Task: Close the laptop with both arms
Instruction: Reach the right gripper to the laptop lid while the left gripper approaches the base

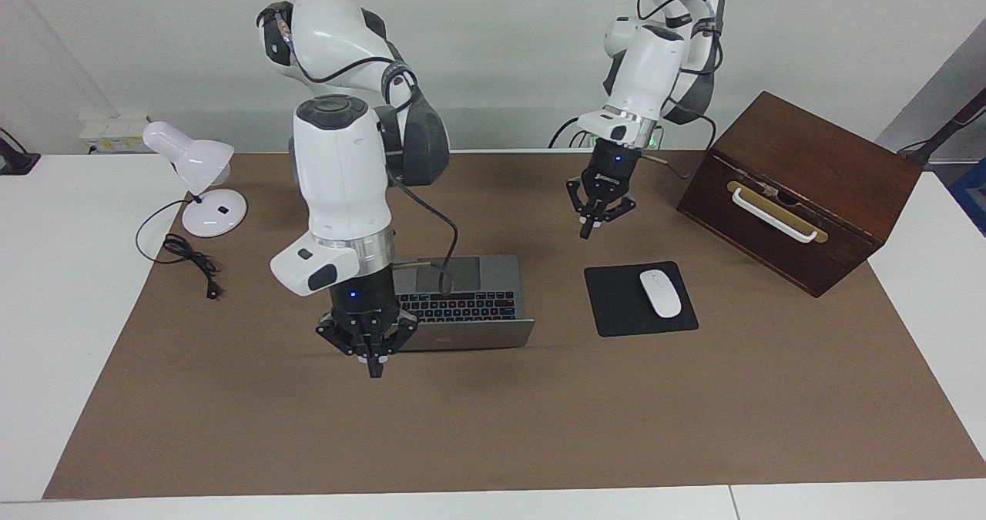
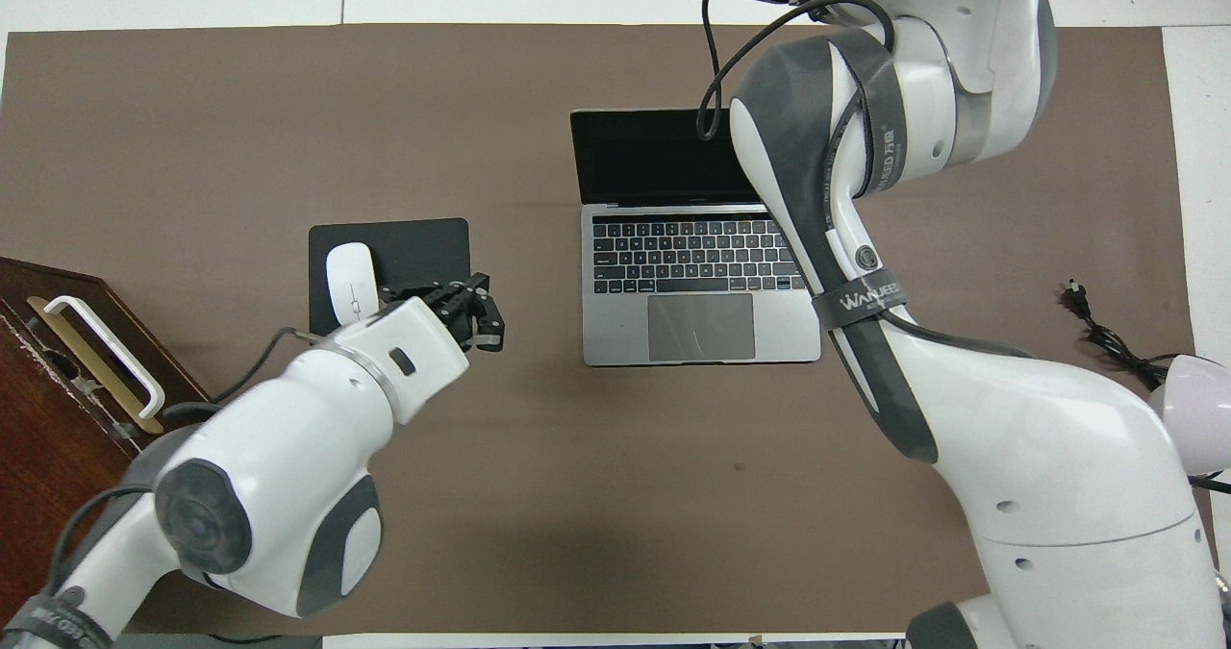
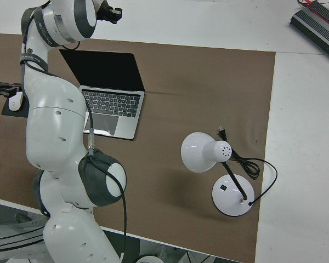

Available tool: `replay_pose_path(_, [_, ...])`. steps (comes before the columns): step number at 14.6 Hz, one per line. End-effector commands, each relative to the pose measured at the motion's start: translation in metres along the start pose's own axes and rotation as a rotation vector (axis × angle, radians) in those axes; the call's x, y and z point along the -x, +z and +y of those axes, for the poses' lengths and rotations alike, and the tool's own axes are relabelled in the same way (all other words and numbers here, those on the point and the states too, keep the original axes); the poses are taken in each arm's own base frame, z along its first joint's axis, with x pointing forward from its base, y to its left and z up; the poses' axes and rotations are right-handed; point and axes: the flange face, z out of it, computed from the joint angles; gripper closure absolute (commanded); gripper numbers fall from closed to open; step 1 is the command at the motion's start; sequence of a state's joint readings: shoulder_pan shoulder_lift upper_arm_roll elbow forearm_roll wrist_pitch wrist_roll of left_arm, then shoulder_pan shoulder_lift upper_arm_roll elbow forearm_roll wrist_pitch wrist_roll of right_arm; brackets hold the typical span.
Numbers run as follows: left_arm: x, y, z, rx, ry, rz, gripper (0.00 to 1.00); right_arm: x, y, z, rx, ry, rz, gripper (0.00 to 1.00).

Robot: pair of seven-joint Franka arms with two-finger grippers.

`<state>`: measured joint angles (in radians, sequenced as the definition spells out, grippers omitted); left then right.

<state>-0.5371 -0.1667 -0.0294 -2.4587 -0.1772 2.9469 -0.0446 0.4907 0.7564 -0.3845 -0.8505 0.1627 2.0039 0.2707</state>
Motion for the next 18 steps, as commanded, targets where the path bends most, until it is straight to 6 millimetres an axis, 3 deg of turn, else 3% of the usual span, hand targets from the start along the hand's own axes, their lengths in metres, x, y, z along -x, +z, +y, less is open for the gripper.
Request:
replay_pose_path(1, [0.029,0.024,0.022,0.027,0.017,0.035,1.00,0.002,0.006,-0.010,-0.006,0.043,-0.006,1.00])
replay_pose_path(4, [0.048,0.051,0.051,0.057,0.082,0.087,1.00,0.009,0.012,-0.028,-0.011,0.065,-0.013,1.00])
replay_pose_path(8, [0.057,0.060,0.063,0.068,0.153,0.087,1.00,0.027,0.020,-0.065,-0.034,0.064,-0.040,1.00])
replay_pose_path(13, [0.091,0.104,0.072,0.069,0.188,0.142,1.00,0.037,0.026,-0.082,-0.079,0.088,-0.087,1.00])
replay_pose_path(18, [0.094,0.114,0.075,0.072,0.208,0.129,1.00,0.042,0.029,-0.079,-0.063,0.088,-0.134,1.00])
